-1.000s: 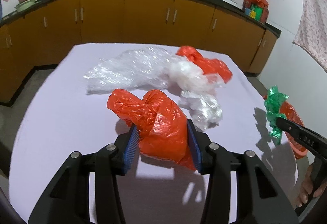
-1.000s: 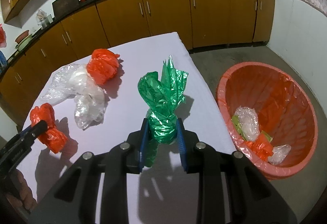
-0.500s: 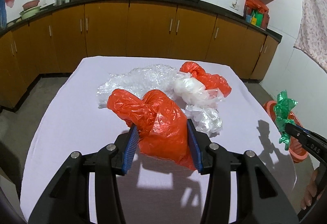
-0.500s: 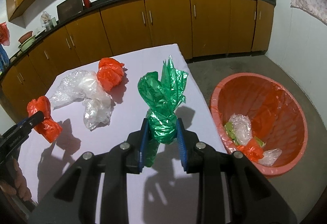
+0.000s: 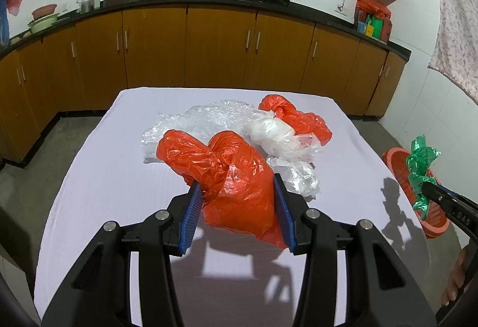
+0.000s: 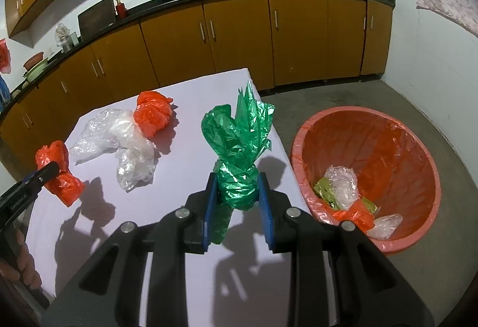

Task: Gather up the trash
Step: 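Carry the green and orange bags over the basket and open both grippers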

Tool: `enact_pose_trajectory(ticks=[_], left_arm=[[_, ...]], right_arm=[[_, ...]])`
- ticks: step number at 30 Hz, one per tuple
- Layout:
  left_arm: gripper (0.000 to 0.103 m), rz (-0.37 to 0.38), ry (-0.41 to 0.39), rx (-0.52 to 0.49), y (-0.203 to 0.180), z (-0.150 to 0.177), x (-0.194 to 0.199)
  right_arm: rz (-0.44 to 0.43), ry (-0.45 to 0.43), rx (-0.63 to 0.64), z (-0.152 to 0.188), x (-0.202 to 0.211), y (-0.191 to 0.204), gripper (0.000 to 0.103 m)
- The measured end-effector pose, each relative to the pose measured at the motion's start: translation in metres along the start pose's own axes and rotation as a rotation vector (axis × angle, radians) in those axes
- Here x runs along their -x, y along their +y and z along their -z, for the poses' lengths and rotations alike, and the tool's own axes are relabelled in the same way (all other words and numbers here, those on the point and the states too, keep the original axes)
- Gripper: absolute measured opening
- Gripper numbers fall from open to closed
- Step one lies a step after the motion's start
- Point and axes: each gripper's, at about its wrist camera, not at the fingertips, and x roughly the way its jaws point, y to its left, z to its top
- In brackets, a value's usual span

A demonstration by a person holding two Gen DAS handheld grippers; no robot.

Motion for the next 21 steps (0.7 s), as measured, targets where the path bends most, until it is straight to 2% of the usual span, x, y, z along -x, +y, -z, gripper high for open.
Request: enact_pose_trajectory(ticks=[10, 21], left_arm=[[0.046, 0.008, 0.003, -0.012, -0.008, -0.001, 0.0], [0.046, 0.046, 0.008, -0.068, -0.038, -0.004, -0.005]], right_arm=[[0.013, -0.004, -0.015, 0.0, 0.003, -0.009, 0.027], [0.069, -0.013, -0.028, -0.001, 0.006, -0.029, 0.027]])
